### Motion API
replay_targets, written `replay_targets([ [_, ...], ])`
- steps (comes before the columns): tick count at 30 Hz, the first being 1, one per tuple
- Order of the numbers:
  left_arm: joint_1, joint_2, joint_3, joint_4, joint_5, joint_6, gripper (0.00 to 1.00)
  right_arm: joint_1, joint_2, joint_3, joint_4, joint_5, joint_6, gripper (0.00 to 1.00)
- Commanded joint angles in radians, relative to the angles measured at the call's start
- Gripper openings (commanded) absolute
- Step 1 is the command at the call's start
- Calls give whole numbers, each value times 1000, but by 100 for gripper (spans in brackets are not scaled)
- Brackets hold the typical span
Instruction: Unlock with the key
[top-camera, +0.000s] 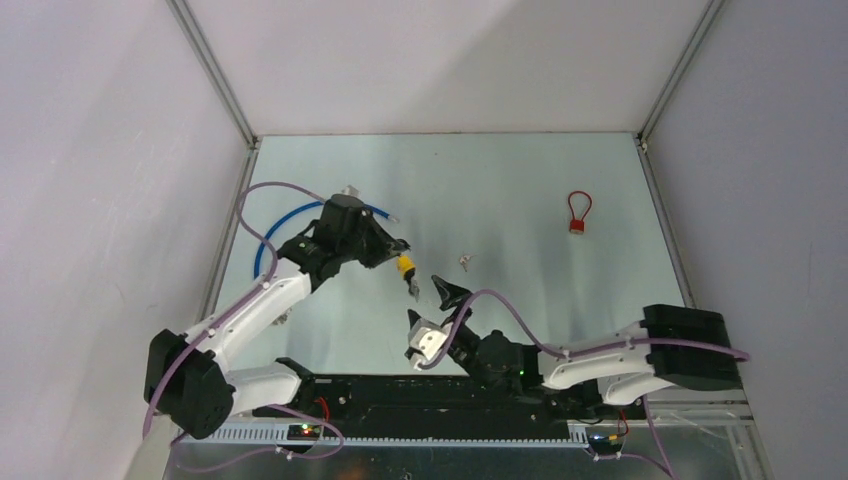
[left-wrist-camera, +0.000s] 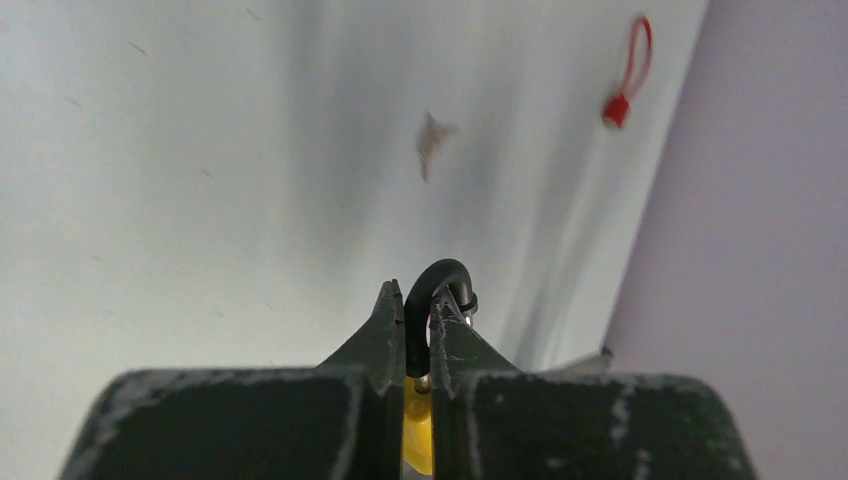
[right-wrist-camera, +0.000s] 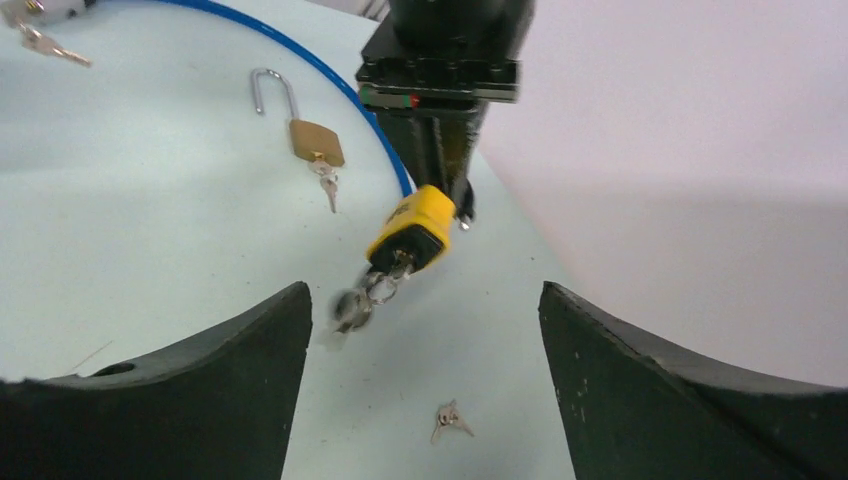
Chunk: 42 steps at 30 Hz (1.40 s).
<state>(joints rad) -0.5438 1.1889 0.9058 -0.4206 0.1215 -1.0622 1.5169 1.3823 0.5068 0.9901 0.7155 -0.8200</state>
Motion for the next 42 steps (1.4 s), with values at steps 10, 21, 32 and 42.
replay_targets([
  [10, 179, -42, -159, 204, -58, 165, 0, -102, -456, -19, -623, -58, 574, 96],
  [21, 241, -249, -296, -94, -249, 194, 0, -243, -645, -103, -723, -71, 684, 96],
  [32, 255, 60, -239, 101, -241, 230, 0, -273, -746, -128, -791, -75, 738, 95],
  [42, 312, 259, -306, 547, -109, 201, 0, -280, -864, -146, -888, -62, 788, 95],
])
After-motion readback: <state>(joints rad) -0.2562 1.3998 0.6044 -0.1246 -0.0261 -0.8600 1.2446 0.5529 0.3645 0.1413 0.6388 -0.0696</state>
